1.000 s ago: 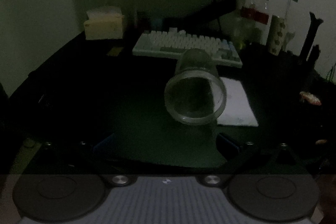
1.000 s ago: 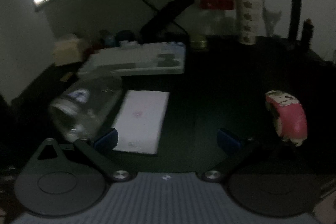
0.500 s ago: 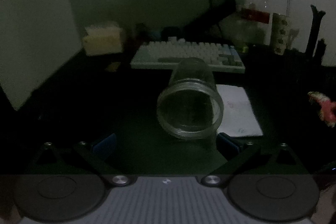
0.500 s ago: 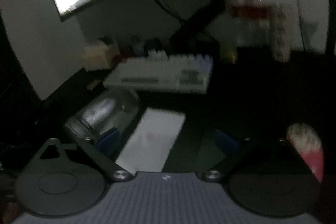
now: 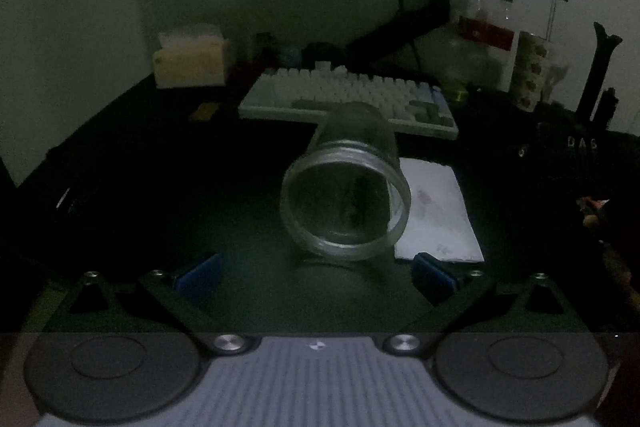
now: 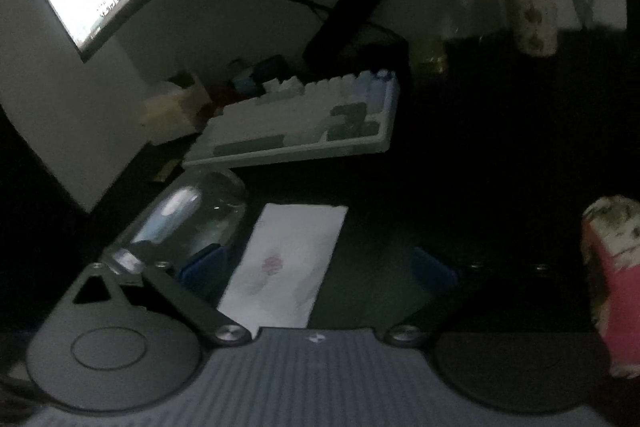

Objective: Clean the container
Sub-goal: 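Grasp the white tissue with the right gripper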

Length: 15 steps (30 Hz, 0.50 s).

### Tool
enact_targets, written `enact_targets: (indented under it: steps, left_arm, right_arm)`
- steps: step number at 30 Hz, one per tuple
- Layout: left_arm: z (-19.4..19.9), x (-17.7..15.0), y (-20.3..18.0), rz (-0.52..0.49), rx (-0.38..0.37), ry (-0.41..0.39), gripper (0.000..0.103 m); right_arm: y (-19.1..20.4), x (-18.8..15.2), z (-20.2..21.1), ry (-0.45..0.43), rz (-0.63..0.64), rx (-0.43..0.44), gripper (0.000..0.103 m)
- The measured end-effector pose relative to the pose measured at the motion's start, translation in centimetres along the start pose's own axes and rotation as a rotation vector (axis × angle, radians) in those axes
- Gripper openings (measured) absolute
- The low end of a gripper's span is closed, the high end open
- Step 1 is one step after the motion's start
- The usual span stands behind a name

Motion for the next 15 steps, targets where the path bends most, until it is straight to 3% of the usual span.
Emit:
enact_targets:
  steps: [7, 9, 11, 12, 14, 15]
  left_arm:
    - [0.3, 0.1, 1.3, 0.036, 0.001, 0.005, 0.103]
    - [0.0, 0.1, 1.2, 0.041, 0.023, 0.016, 0.103]
    - [0.0, 0.0, 1.0, 0.048, 0.026, 0.017, 0.103]
    - [0.0, 0.0, 0.8, 0.049, 0.021, 0.013, 0.103]
    - [0.3, -0.2, 0.2, 0.026, 0.013, 0.0, 0.102]
    - [0.5, -0.3, -0.1, 0.011, 0.009, -0.011, 0.099]
  right_arm:
    - [2.6, -0.4, 0.8, -0.028, 0.146, -0.075, 0.098]
    - [3.1, -0.8, 0.7, -0.02, 0.187, -0.067, 0.087]
    - [3.2, -1.1, 0.1, 0.013, 0.196, -0.062, 0.059]
    - [3.0, -1.2, -0.2, 0.024, 0.192, -0.055, 0.053]
    - [2.6, -1.4, -0.6, 0.042, 0.181, -0.04, 0.013]
    - [2.5, -1.5, -0.8, 0.051, 0.175, -0.032, 0.005]
Point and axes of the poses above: each gripper's, at about its wrist camera, not at the fingertips, and z roughly against the way its jaws point, y to its left, x to its top, the point moved 2 cm from there along -z, roughly the way its jaws point, and after that the axes turned 9 degrees about z, right-handed, at the moved point
